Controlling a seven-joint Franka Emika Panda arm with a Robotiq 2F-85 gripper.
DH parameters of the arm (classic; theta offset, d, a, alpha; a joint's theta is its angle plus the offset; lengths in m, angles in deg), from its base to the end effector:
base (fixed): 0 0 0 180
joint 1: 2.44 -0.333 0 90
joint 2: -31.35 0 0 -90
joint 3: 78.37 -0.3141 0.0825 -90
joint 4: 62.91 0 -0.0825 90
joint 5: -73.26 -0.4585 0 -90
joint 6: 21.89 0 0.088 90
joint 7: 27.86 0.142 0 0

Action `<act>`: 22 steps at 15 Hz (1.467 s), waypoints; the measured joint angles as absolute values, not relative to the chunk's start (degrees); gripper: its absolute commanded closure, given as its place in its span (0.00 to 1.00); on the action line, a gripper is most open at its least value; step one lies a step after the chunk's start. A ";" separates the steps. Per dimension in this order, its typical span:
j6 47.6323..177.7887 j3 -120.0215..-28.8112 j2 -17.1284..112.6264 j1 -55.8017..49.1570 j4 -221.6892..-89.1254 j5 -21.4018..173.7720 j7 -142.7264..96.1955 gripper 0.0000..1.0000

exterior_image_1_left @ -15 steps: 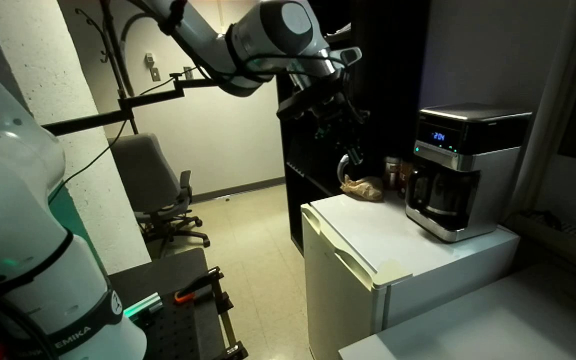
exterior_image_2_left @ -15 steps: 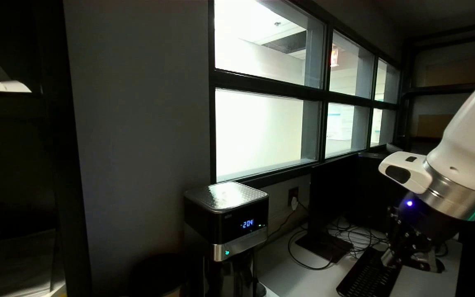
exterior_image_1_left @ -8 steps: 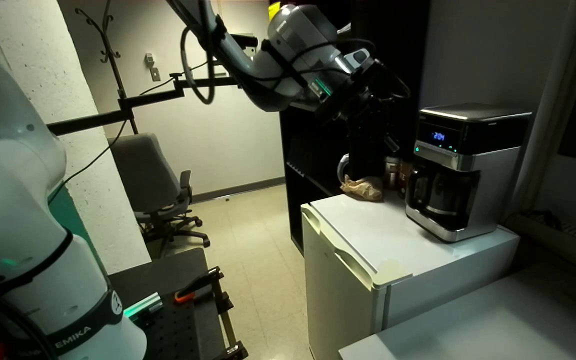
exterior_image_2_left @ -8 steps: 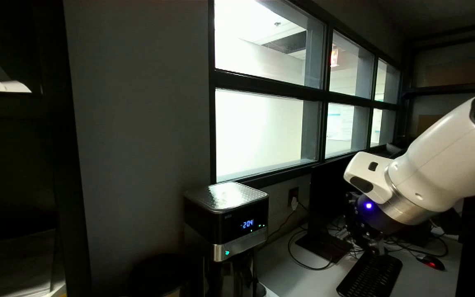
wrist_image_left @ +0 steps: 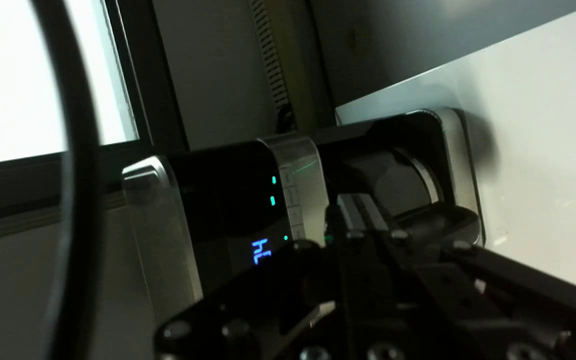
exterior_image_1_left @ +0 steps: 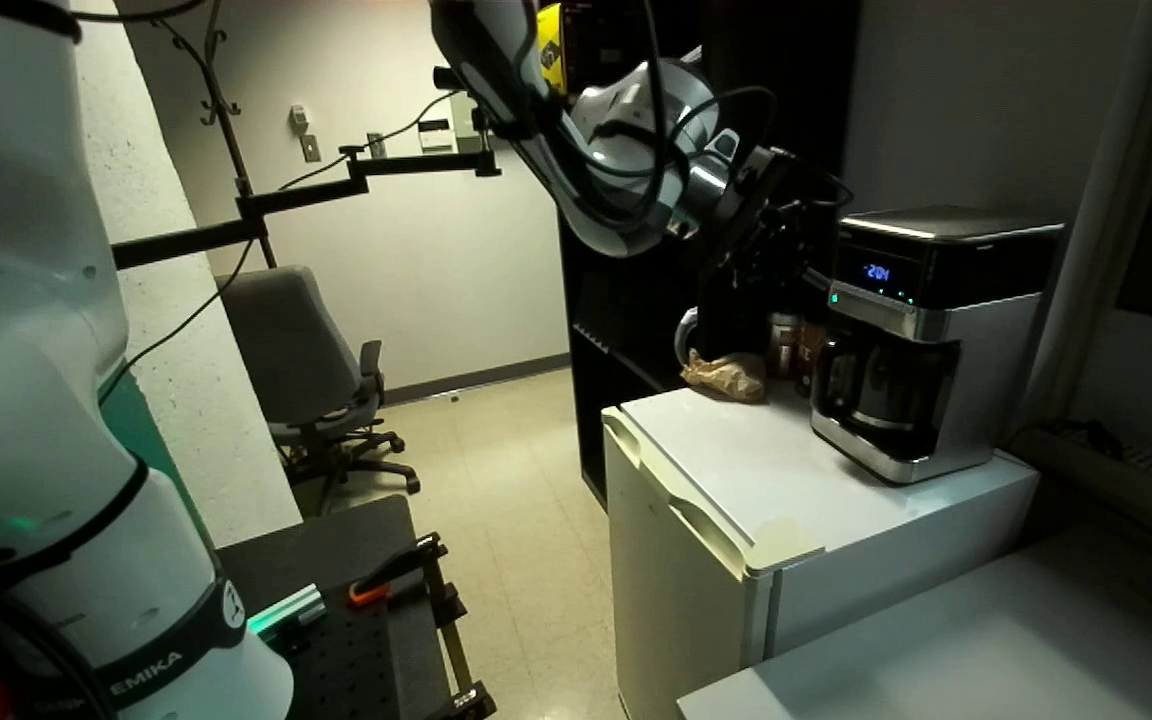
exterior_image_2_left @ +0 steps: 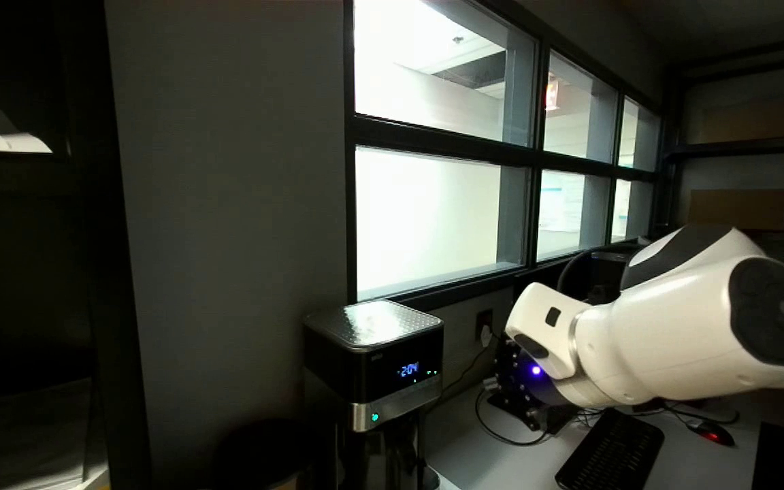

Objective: Press the coffee maker button

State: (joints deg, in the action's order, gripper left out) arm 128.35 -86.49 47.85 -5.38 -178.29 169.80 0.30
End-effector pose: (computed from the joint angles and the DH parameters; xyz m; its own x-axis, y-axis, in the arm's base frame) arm 0.6751 0.1370 0.2563 0.4190 0.9076 0.0263 0.4948 -0.2525 0.8315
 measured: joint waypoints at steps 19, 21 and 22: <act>124.72 -88.01 69.56 -9.96 -157.11 193.11 21.04 1.00; 123.68 -88.69 70.92 -10.14 -155.72 193.18 21.11 1.00; 123.23 -89.01 71.55 -10.17 -155.03 193.18 21.11 1.00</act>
